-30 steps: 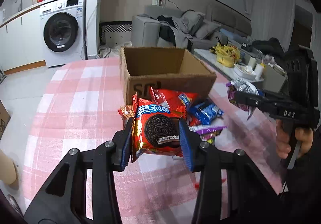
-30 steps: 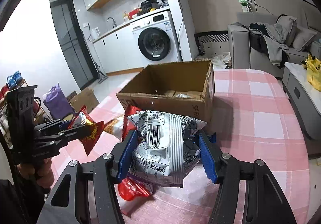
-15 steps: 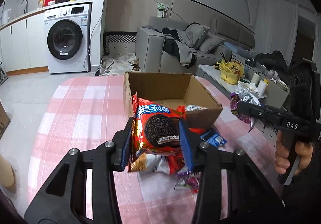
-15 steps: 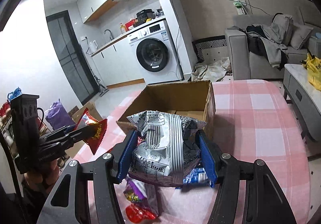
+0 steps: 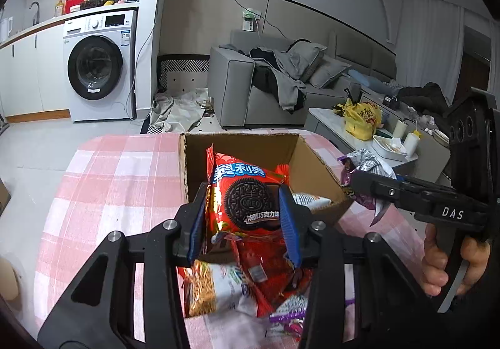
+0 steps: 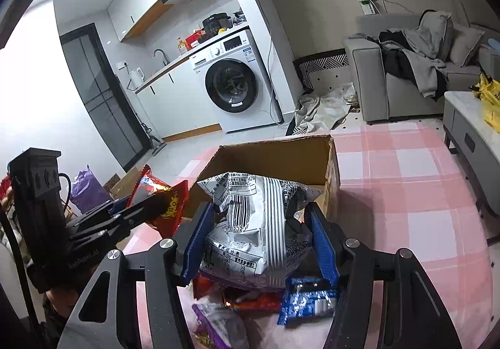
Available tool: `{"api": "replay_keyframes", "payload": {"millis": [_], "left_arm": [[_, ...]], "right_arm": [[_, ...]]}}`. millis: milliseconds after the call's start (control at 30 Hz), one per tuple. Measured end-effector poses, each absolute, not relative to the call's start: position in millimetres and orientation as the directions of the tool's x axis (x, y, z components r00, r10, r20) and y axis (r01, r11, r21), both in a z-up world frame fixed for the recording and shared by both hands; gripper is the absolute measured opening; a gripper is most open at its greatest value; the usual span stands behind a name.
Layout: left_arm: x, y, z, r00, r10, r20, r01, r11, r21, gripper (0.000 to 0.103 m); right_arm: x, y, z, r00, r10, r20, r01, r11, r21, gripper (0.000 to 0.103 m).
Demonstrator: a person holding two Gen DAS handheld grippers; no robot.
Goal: Organize snacks
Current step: 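Lift the Oreo pack and white-and-black bag with both grippers over the box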
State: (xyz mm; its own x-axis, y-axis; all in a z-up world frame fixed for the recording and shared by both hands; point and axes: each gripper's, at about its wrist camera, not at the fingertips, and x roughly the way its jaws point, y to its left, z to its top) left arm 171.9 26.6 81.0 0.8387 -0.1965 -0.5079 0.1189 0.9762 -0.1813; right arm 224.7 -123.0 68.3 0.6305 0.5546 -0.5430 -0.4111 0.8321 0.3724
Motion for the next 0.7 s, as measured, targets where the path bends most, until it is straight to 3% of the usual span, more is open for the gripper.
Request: {"api": "replay_keyframes", "payload": {"millis": [700], "left_arm": [[248,29,56,0.822,-0.179,-0.54,0.09,0.978,-0.187,0.039]], "right_arm": [[272,-103,53,0.643,0.532,-0.551,-0.347,0.844,0.409,0.061]]}}
